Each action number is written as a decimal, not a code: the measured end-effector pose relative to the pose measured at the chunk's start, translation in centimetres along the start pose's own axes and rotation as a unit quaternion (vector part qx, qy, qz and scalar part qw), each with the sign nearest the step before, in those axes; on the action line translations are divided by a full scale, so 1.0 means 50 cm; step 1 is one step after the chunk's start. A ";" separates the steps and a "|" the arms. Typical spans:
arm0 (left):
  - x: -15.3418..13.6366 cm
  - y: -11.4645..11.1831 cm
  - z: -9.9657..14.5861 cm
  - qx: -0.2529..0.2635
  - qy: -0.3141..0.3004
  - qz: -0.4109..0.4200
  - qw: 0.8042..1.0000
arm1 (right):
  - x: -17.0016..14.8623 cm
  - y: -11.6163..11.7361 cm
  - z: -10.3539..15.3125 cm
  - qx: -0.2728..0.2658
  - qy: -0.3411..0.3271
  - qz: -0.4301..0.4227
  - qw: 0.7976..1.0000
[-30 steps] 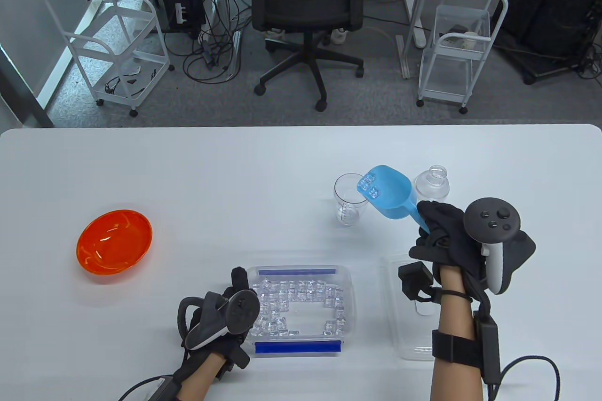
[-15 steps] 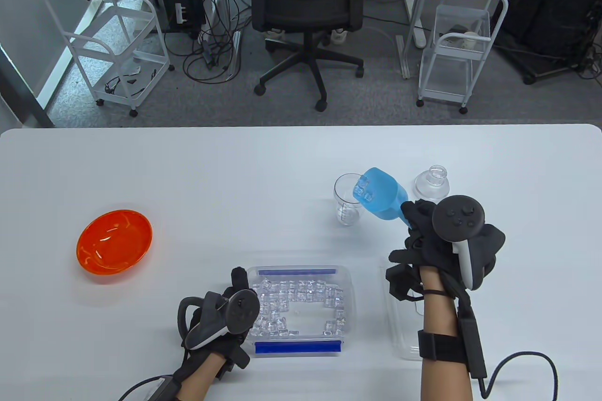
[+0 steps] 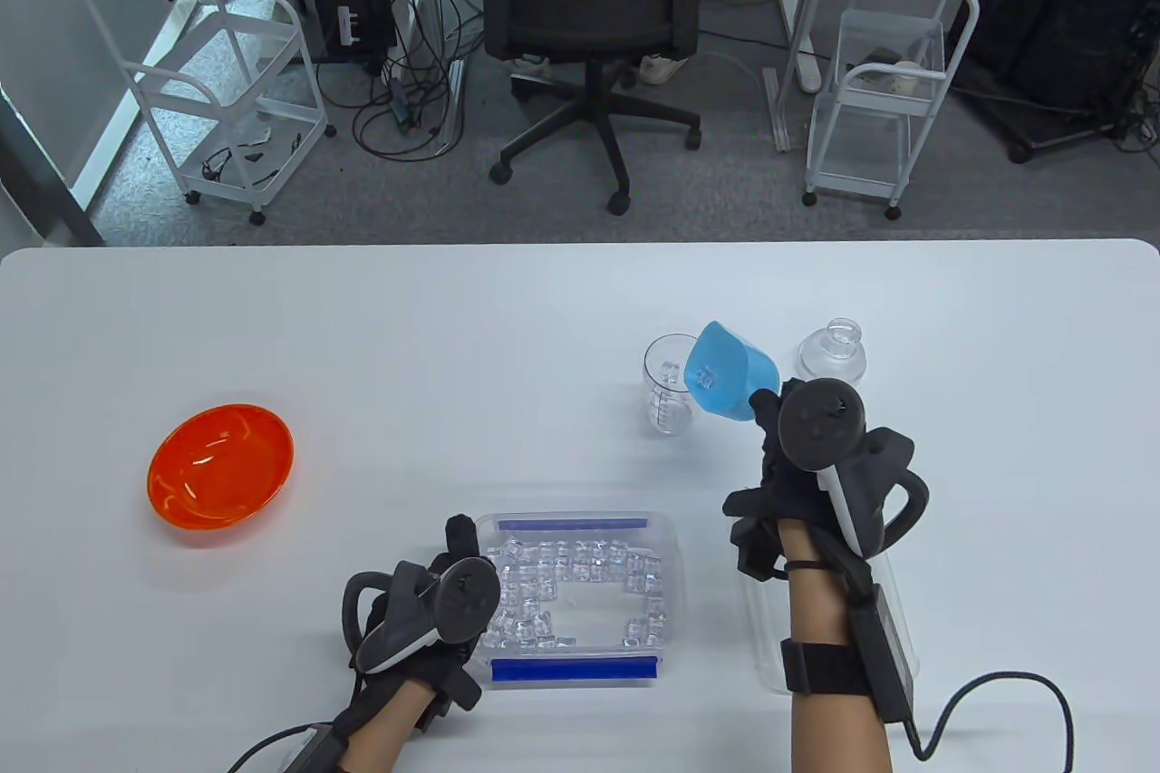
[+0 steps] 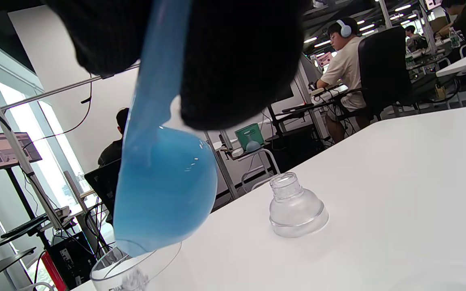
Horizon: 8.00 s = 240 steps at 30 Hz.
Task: Shake ice in a plastic shaker with both hands
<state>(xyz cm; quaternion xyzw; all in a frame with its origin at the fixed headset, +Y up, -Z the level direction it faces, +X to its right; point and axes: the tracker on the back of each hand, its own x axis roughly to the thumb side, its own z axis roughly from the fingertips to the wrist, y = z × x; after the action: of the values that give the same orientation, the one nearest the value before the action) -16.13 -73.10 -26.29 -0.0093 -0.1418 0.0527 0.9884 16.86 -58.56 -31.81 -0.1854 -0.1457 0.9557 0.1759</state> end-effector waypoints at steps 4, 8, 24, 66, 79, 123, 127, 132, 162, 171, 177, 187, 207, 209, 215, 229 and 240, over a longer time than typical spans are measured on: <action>0.000 0.000 0.000 -0.001 0.000 0.001 1.000 | 0.021 0.000 0.010 -0.016 -0.027 0.054 0.998; 0.000 0.000 0.000 -0.001 0.000 0.001 1.000 | 0.038 0.002 0.020 -0.028 -0.047 0.099 0.994; 0.000 0.000 -0.001 -0.001 0.001 0.001 1.000 | 0.050 0.002 0.039 -0.032 -0.080 0.106 0.991; 0.001 0.000 0.000 0.000 0.002 0.002 1.000 | 0.053 0.075 0.119 0.379 -0.147 0.060 0.912; 0.001 0.000 0.000 -0.002 0.003 0.006 1.000 | -0.023 0.141 0.093 0.412 -0.108 -0.041 0.904; 0.006 0.002 -0.005 -0.013 -0.001 -0.015 1.000 | -0.136 0.205 0.156 0.418 -0.045 -0.223 0.879; 0.006 0.002 -0.006 -0.014 -0.001 -0.015 1.000 | -0.133 0.166 0.156 0.401 -0.043 -0.229 0.886; 0.006 0.002 -0.006 -0.014 -0.001 -0.013 1.000 | -0.131 0.122 0.145 0.391 -0.025 -0.227 0.892; -0.001 0.001 -0.005 -0.017 -0.003 0.002 1.000 | -0.030 0.047 0.034 0.445 -0.049 -0.300 0.842; -0.002 0.000 -0.005 -0.017 -0.002 0.005 1.000 | -0.019 -0.012 -0.017 0.383 -0.034 -0.306 0.871; -0.002 0.000 -0.005 -0.017 -0.002 0.006 1.000 | -0.029 -0.032 -0.062 0.307 0.021 -0.310 0.899; -0.003 0.000 -0.005 -0.017 -0.002 0.010 1.000 | -0.064 -0.034 -0.094 0.195 0.104 -0.266 0.938; -0.004 0.000 -0.004 -0.015 -0.002 0.011 1.000 | -0.025 -0.019 -0.085 0.112 0.105 -0.103 0.983; -0.004 0.000 -0.004 -0.016 -0.002 0.012 1.000 | -0.015 -0.022 -0.083 0.103 0.098 -0.084 0.986; -0.004 0.000 -0.004 -0.016 -0.002 0.012 1.000 | 0.025 -0.027 -0.069 0.065 0.058 -0.001 0.996; -0.004 -0.001 -0.004 -0.016 -0.001 0.012 1.000 | 0.082 -0.024 -0.040 0.029 0.006 0.100 0.995; -0.004 -0.002 -0.004 -0.016 0.000 0.013 1.000 | 0.085 -0.026 -0.025 0.023 -0.020 0.073 0.997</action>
<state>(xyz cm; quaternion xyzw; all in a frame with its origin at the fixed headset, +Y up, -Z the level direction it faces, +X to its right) -16.26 -73.20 -26.53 -0.0266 -0.1425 0.0637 0.9874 14.04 -55.47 -33.77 -0.1720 -0.1133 0.9726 0.1074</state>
